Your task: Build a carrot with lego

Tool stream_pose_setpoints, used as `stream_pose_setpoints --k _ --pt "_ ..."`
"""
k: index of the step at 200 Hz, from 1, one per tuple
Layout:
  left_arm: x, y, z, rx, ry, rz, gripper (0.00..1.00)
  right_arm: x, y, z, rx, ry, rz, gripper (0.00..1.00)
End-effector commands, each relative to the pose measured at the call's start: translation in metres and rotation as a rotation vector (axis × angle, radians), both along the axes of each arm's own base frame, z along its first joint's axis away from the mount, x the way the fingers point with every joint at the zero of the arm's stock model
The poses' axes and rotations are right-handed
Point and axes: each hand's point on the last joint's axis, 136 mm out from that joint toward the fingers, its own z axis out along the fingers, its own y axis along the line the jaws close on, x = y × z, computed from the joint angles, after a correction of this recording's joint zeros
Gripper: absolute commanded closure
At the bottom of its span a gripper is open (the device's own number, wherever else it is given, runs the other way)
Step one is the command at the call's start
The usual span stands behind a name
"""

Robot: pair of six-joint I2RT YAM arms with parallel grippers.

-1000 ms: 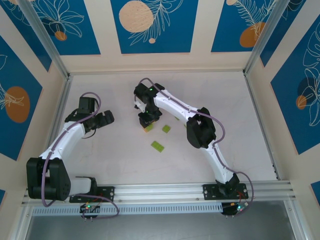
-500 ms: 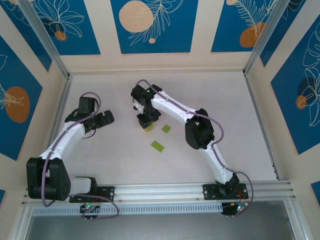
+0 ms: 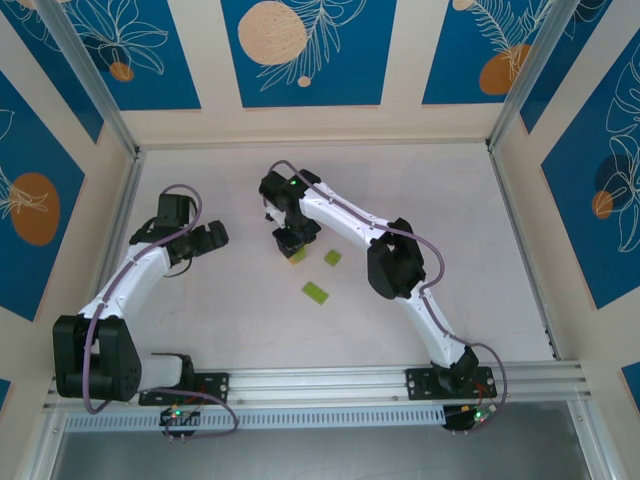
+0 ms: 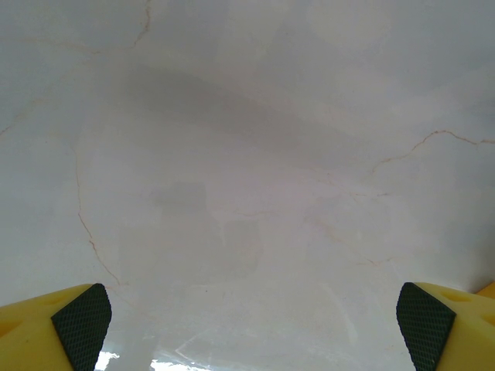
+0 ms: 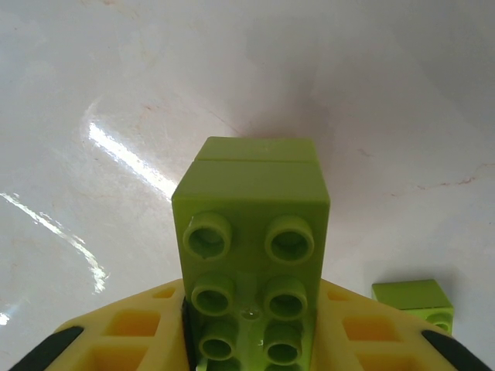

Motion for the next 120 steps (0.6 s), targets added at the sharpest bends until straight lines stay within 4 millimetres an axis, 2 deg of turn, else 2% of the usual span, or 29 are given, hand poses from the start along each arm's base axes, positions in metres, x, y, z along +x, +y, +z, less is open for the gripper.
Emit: stream_pose_setpoints --k 1,23,56,88,120 --pt "0.001 0.003 0.007 -0.010 -0.009 0.005 0.03 -0.046 -0.038 -0.077 -0.240 0.245 0.023 0.66" --pt "0.001 0.003 0.007 -0.010 -0.010 0.005 0.02 -0.040 -0.032 -0.068 -0.206 0.225 0.013 0.66" --pt "0.001 0.003 0.007 -0.013 -0.011 0.005 0.03 -0.013 -0.011 -0.023 -0.081 0.127 -0.029 0.66" --pt "0.000 0.003 0.007 -0.013 -0.008 0.004 0.03 0.013 -0.003 0.021 0.000 0.020 -0.077 0.66" --pt "0.000 0.003 0.007 -0.013 -0.008 0.005 0.03 0.020 -0.004 0.040 0.032 -0.030 -0.101 0.66"
